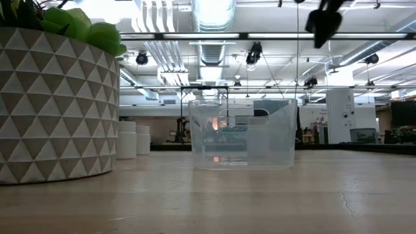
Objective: Pick and place pill bottles into a basket
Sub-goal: Put the white medicine bottle into the transparent bin
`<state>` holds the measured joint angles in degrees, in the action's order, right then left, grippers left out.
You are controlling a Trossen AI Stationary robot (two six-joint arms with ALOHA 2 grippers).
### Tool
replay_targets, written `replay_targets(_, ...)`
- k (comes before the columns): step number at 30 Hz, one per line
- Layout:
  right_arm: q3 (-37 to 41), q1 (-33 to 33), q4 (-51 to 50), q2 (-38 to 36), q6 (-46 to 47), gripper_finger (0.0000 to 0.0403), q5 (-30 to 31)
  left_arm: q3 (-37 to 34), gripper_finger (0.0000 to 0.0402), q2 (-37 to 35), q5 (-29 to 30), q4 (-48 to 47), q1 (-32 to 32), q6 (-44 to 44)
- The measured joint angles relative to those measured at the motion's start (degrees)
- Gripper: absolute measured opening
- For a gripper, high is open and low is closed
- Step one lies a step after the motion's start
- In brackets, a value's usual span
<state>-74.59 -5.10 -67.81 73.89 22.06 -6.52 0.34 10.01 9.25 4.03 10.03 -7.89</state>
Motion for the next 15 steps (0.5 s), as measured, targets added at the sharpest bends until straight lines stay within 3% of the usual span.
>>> replay_targets(7,6.1,-10.3,-1.2,-6.5,0.0,0.0368,0.1,0.0,0.0207,0.0,0.0,0.0,0.0,0.0)
replay_targets(15,11.8,-19.0,-2.0,-7.7,0.0,0.0368,0.5,0.0,0.0207,0.0,0.0,0.0,0.0,0.0)
